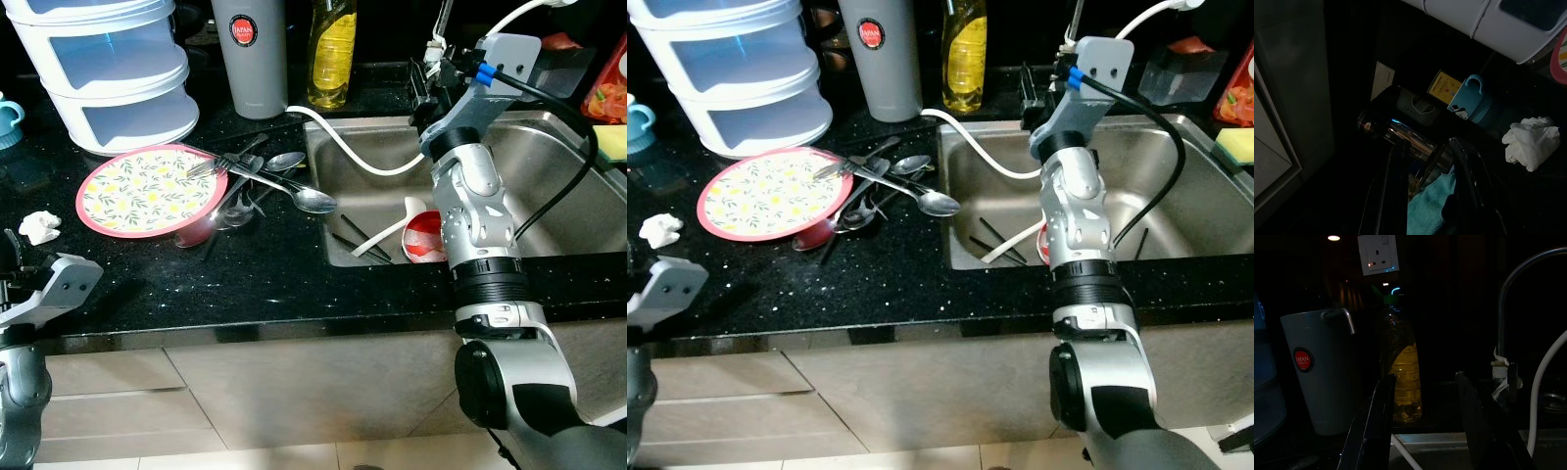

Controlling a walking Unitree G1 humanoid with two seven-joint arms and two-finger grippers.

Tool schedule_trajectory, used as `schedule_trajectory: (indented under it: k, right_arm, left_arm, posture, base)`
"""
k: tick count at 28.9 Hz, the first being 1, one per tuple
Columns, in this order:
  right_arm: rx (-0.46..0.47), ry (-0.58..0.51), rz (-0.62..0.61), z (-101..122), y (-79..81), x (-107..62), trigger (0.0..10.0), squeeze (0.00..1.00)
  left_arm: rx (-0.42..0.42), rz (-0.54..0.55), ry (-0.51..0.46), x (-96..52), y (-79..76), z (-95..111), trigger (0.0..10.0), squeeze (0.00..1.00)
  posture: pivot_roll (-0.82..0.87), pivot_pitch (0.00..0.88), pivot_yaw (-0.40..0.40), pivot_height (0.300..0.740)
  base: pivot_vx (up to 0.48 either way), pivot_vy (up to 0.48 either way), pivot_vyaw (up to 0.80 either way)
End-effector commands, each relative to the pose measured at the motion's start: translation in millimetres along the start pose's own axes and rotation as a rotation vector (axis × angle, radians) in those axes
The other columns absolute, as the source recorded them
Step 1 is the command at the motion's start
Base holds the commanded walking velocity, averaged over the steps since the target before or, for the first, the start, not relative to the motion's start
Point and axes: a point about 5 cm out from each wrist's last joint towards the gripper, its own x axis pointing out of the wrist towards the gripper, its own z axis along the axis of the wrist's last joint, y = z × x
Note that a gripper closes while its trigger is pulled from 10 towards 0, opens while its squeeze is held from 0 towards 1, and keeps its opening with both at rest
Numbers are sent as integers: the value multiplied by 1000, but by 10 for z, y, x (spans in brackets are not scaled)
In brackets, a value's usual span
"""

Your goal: Kitchen organization

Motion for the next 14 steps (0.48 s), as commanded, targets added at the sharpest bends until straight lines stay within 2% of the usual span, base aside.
schedule_trajectory:
  k: [1, 6, 14]
  right_arm:
    - [1, -10, 2, 8, 0, -7, 10000, 0]
    - [1, -9, 3, 8, -4, -5, 10000, 0]
    - [4, -6, 8, 2, 15, -4, 10000, 0]
  left_arm:
    - [39, -70, 38, -73, -77, -126, 10000, 0]
    - [24, -73, -5, -103, -100, 5, 10000, 0]
    - [57, -40, 39, -78, 12, -172, 10000, 0]
  posture:
    - [51, 30, -11, 740]
    - [53, 30, -15, 740]
    - [57, 31, -17, 740]
  base:
    - [0, 0, 0]
    - [0, 0, 0]
    - [0, 0, 0]
